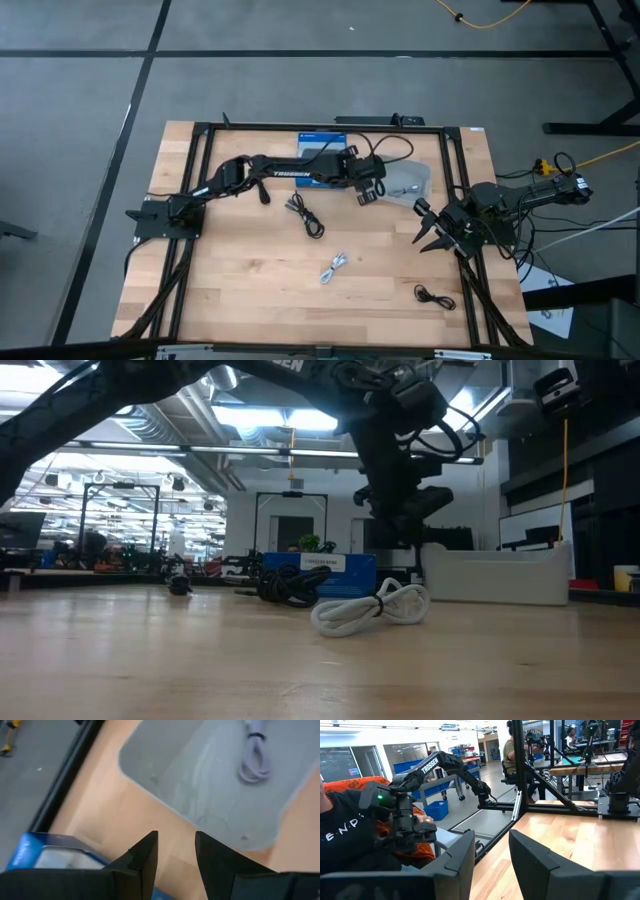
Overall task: Pick and place USB-C Cables
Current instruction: Adjust the gray bin
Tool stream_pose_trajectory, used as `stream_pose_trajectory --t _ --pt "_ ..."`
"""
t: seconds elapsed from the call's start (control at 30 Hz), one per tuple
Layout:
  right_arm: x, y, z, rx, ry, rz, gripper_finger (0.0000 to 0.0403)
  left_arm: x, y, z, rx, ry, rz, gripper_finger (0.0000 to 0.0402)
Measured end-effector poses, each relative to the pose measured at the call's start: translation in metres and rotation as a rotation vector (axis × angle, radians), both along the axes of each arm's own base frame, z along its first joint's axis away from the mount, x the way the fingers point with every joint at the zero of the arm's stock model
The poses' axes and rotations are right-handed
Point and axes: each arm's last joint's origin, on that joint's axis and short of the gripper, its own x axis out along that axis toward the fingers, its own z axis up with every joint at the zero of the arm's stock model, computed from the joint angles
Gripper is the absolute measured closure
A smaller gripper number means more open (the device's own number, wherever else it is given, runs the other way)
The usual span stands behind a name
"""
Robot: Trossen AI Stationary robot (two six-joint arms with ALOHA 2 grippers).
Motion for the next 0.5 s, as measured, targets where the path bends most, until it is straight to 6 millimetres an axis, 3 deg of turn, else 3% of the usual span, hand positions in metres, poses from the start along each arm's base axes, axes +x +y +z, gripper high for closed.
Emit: stream_pose_trajectory --t 0.5 --pt "0.000 0.000 0.000 0.000 0.000 0.000 0.0277 0.006 -0.028 0.001 0.001 -0.021 -0.064 0.0279"
